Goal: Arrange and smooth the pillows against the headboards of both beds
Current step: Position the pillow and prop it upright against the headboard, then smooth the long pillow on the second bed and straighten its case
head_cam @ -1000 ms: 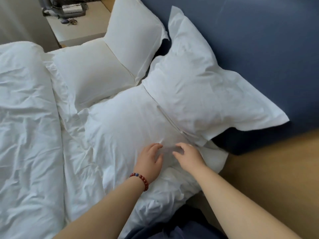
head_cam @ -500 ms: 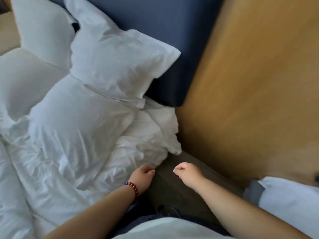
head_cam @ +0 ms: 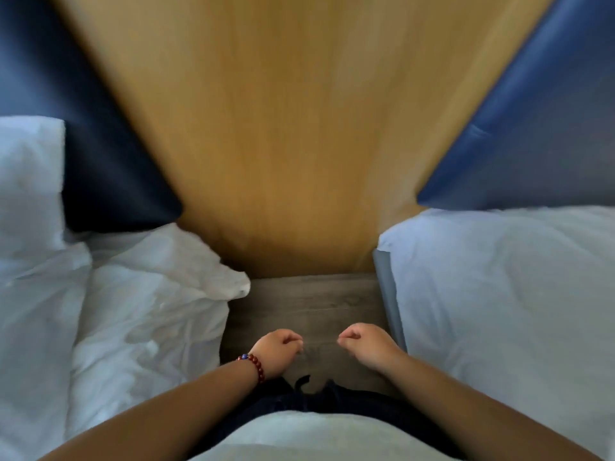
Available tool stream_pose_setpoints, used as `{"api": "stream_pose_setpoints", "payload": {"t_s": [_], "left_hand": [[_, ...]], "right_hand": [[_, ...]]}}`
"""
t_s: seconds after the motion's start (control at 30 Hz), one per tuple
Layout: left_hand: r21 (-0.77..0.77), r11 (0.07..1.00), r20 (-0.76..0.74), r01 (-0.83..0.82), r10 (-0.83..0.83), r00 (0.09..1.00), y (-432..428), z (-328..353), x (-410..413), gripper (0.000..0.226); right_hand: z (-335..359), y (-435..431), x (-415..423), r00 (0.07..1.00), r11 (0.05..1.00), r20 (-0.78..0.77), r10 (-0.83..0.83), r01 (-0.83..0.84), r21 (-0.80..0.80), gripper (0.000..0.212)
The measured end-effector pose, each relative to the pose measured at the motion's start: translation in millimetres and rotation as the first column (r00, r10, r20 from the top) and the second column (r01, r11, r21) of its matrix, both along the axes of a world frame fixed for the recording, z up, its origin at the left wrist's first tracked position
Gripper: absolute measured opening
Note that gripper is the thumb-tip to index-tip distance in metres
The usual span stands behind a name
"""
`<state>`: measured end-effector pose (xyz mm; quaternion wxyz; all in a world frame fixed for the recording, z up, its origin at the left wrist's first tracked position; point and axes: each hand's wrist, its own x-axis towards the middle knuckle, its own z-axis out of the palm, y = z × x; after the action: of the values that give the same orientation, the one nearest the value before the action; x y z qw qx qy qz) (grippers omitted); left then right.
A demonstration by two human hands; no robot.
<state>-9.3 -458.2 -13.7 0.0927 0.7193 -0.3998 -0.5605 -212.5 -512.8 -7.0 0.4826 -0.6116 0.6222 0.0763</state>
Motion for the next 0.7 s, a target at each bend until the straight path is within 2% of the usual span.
{"api": "stream_pose_setpoints", "payload": {"t_s": [0.13,0.23,0.47,0.7], "left_hand": [[0.018,0.970,-0.015,0.244,-0.244,0.970,-20.3,1.3,-9.1,0.017],[0.025,0.934,-0.028,0.358,-0.357,0.934,-26.8,3.4,-12.2,0.012],[0.028,0.895,-0.154,0.446,-0.437,0.886,-16.6,8.0,-34.1,0.019],[-0.027,0.755,-0.215,0.656,-0.645,0.734,-5.6,23.0,-101.2,0.018]], "right_hand": [[3.6,22.0,-16.7,0.975,0.975,0.003,-0.223,0.223,-0.005,0.018],[7.4,46.8,-17.6,0.912,0.912,0.004,-0.410,0.410,-0.003,0.019],[5.8,127.1,-18.0,0.678,0.679,0.031,-0.734,0.734,0.015,0.011],[14.7,202.0,-45.1,0.416,0.414,0.077,-0.906,0.910,-0.039,0.007]]}}
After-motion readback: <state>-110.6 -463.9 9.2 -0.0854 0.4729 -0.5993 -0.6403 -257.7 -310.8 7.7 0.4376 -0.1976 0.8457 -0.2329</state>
